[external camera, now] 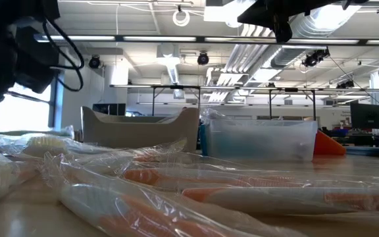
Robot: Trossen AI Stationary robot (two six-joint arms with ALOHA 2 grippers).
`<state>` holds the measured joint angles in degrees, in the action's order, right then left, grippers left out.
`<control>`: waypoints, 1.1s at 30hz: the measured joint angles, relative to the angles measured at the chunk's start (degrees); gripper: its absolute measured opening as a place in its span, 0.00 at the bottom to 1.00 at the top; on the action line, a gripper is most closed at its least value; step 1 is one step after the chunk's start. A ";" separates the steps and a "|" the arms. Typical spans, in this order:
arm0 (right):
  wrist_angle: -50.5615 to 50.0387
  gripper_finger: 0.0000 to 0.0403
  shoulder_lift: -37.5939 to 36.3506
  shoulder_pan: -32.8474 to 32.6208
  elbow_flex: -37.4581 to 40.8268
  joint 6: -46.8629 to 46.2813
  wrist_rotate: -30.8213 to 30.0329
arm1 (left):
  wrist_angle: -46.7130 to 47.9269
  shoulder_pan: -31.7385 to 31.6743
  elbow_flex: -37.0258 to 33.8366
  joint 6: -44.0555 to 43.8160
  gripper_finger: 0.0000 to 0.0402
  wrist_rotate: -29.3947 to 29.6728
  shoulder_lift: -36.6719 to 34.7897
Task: Pick & Place Toothbrushes
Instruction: Put the green toothbrush into the blue bin
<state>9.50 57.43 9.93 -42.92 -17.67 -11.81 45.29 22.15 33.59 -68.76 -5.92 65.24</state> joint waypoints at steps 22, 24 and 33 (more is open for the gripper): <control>0.17 0.01 0.00 -0.02 0.00 0.02 -0.02 | 11.87 -0.04 19.49 10.54 0.04 19.88 -10.38; 0.17 0.01 0.00 -0.01 0.00 0.01 -0.02 | 11.82 -0.04 21.88 12.60 0.04 23.15 -10.47; 0.22 0.01 0.00 0.00 0.00 0.00 -0.02 | 6.64 -0.04 30.51 24.93 0.04 35.83 -10.43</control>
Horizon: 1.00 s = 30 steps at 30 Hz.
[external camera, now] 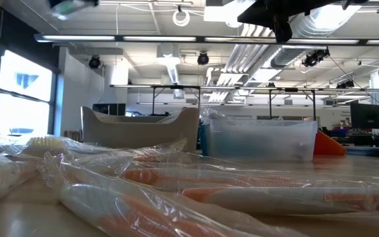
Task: Pick & Place Toothbrushes
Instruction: Put the green toothbrush into the blue bin
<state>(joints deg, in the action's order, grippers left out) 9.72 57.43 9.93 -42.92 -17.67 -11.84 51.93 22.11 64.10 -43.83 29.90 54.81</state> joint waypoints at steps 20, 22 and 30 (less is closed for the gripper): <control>3.88 0.01 0.00 -0.17 0.00 -0.68 0.26 | -18.15 -6.58 2.96 20.52 0.04 0.14 0.55; 4.76 0.01 0.00 -0.17 0.00 -0.66 0.99 | -18.11 -10.63 2.86 21.10 0.04 -3.22 1.02; 7.47 0.01 0.95 -0.17 -0.02 -0.68 4.52 | -26.06 -23.60 2.78 28.15 0.04 -21.65 7.20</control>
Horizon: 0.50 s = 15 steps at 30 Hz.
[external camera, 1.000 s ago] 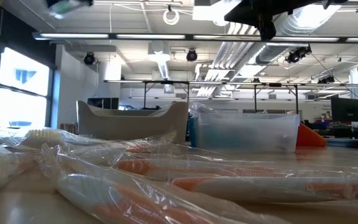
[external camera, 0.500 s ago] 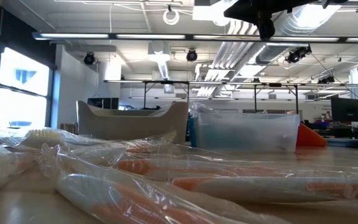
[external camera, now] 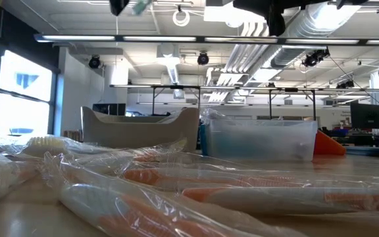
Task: Pick & Place Toothbrushes
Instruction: Put the green toothbrush into the blue bin
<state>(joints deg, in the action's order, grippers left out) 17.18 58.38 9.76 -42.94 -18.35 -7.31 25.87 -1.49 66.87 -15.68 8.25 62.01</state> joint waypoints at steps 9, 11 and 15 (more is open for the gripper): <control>7.11 0.01 3.98 0.00 0.00 -0.02 4.51 | -9.27 -8.13 -0.02 4.39 0.04 -12.43 6.15; 7.55 0.01 4.79 0.00 0.02 -0.50 4.73 | -10.92 -9.60 -0.02 5.34 0.04 -14.58 6.77; 9.82 0.01 6.73 0.00 0.00 -1.53 4.82 | -15.03 -12.16 0.00 6.53 0.04 -18.61 7.97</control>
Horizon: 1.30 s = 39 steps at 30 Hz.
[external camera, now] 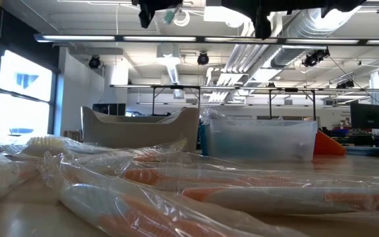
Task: Pick & Place Toothbrushes
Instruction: Put the green toothbrush into the blue bin
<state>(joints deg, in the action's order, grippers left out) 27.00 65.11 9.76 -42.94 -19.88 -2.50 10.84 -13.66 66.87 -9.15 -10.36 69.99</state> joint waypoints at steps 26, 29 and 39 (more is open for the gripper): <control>21.22 0.49 12.20 -0.39 0.00 -1.38 2.25 | -4.20 -2.11 -0.01 0.38 0.04 -6.68 4.46; 23.54 0.49 13.61 -0.39 0.00 -1.42 4.06 | -4.38 -2.09 -0.02 0.38 0.04 -6.70 4.45; 25.21 0.49 18.07 -0.41 -2.66 -1.29 7.38 | -3.63 -2.09 -0.02 0.33 0.04 -7.11 5.05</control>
<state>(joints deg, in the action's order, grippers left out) 52.21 83.18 9.35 -45.60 -21.17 4.88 7.21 -15.75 66.85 -8.82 -17.47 75.03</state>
